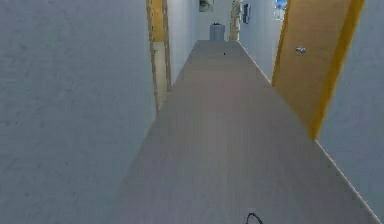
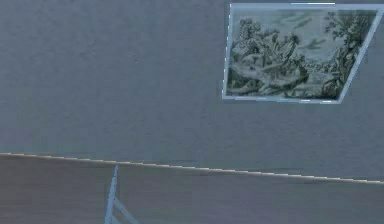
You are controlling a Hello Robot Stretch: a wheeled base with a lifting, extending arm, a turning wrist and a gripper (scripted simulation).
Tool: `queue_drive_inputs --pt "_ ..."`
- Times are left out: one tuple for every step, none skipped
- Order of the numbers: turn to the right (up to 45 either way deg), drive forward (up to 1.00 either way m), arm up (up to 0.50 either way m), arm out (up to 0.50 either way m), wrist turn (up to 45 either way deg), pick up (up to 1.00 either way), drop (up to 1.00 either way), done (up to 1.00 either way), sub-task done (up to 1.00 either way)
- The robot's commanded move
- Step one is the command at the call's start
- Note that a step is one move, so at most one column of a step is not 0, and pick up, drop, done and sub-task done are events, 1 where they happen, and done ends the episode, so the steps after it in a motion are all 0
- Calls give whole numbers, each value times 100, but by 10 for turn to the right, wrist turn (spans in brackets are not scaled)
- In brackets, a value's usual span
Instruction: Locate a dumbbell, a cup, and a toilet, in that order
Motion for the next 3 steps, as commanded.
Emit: queue_drive_inputs --pt "0 100 0 0 0 0 0 0 0" --pt "0 100 0 0 0 0 0 0 0" --pt "0 90 0 0 0 0 0 0 0"
